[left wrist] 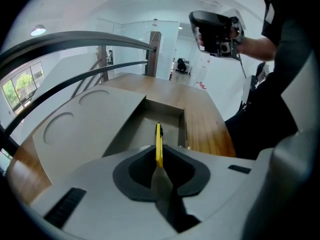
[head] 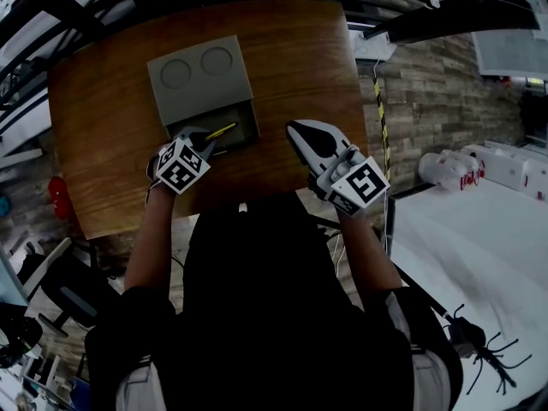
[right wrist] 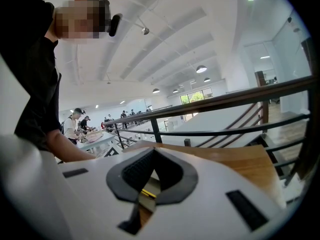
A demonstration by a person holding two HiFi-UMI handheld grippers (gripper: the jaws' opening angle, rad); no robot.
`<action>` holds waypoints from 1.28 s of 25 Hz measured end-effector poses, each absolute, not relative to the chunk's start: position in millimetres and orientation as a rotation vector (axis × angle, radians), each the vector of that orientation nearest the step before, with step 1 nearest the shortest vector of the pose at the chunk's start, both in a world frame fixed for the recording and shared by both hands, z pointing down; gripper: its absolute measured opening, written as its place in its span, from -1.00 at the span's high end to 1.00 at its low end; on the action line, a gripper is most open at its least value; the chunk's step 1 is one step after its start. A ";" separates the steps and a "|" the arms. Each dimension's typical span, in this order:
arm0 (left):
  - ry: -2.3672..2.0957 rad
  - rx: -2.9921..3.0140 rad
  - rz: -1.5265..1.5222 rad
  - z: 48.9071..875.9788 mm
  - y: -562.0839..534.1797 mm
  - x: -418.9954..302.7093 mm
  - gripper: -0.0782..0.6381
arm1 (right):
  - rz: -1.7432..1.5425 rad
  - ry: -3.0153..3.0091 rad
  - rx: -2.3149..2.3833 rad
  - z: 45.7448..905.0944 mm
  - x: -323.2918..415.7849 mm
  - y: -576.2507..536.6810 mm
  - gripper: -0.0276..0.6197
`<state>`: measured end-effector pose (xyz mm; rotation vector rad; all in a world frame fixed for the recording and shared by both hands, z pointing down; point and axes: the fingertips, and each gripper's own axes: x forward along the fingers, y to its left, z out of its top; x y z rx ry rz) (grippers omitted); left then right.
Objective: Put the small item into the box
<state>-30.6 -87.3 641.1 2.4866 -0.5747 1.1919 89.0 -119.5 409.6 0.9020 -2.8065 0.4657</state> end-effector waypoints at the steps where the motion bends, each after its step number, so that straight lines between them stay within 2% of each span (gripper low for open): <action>1: -0.575 2.481 1.195 642.2 -88.0 -30.5 0.64 | 0.467 -2.800 0.905 410.7 89.4 -120.0 0.88; 32: -0.556 2.388 1.301 662.4 -89.5 -19.0 0.67 | 0.480 -2.777 0.943 420.0 103.8 -119.2 0.88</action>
